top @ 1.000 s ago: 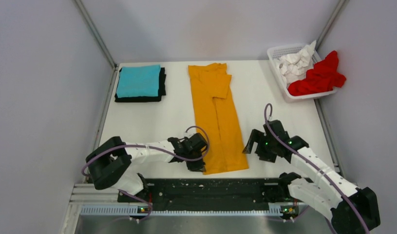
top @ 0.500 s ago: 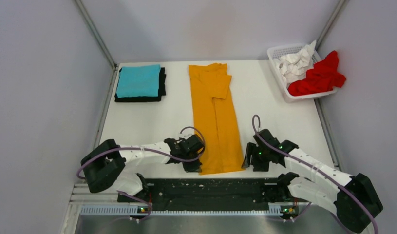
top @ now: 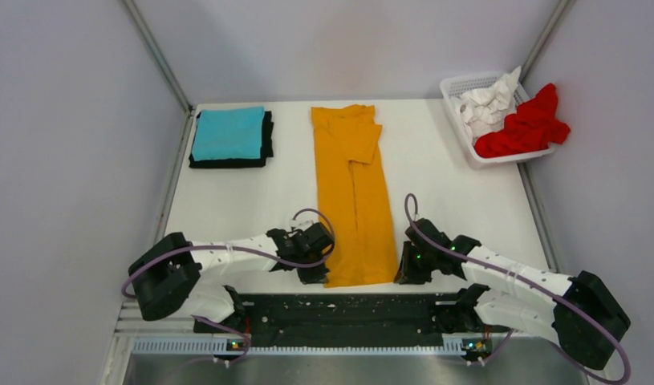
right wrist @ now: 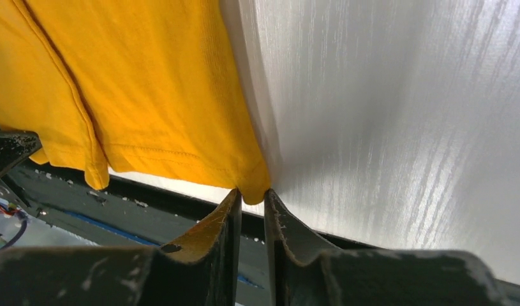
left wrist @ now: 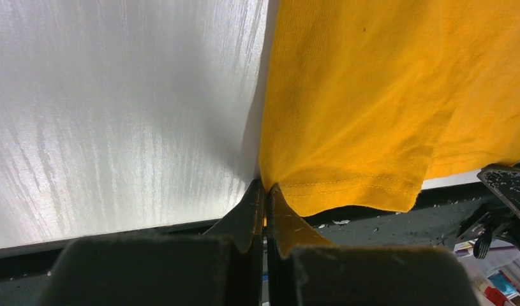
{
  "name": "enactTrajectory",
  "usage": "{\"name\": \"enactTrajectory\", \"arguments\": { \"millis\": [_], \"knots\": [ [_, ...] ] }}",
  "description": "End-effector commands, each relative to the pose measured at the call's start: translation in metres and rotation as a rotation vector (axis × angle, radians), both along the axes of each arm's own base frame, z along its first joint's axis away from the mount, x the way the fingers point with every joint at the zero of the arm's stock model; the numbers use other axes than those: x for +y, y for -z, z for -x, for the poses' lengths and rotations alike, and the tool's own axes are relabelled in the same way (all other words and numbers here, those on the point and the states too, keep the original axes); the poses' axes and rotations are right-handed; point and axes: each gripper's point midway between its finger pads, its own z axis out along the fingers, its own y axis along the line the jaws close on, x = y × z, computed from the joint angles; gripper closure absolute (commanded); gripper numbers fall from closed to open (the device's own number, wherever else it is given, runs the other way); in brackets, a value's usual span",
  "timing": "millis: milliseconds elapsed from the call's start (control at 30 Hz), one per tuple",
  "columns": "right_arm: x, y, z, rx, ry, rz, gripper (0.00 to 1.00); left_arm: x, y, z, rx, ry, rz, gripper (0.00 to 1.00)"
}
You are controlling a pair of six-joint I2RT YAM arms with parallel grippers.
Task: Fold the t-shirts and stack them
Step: Grab the bottom of the folded rectangular tshirt with both arms
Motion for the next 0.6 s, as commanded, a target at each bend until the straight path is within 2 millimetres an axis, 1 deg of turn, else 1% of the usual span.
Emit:
{"name": "enactTrajectory", "arguments": {
  "millis": [0, 100, 133, 167, 200, 267, 367, 500, 567],
  "knots": [
    [0.006, 0.005, -0.008, -0.038, 0.015, -0.011, 0.83, 0.013, 0.003, 0.003, -0.004, -0.012, -0.04, 1.0],
    [0.006, 0.009, -0.005, -0.033, 0.003, -0.007, 0.85, 0.016, 0.003, 0.005, -0.002, -0.012, -0.048, 1.0],
    [0.007, 0.009, -0.006, -0.038, 0.0, -0.012, 0.87, 0.017, 0.003, 0.005, -0.003, -0.013, -0.05, 1.0],
    [0.01, 0.009, -0.006, -0.046, -0.004, -0.023, 0.97, 0.018, 0.004, 0.005, -0.003, -0.012, -0.052, 1.0],
    [0.013, 0.007, -0.006, -0.053, -0.015, -0.034, 1.0, 0.018, 0.003, 0.005, -0.003, -0.013, -0.053, 1.0],
    [0.017, 0.003, -0.003, -0.06, -0.052, -0.047, 1.0, 0.018, 0.001, 0.005, -0.003, -0.012, -0.053, 1.0],
    [0.021, -0.003, 0.014, -0.043, -0.113, -0.042, 1.0, 0.022, 0.001, 0.009, 0.008, -0.016, -0.056, 1.0],
    [0.028, -0.012, 0.042, -0.008, -0.158, -0.083, 1.0, 0.04, 0.001, 0.017, 0.018, -0.051, -0.085, 1.0],
    [0.029, -0.015, 0.05, 0.006, -0.162, -0.098, 1.0, 0.045, -0.002, 0.019, 0.014, -0.062, -0.074, 1.0]
  ]
}}
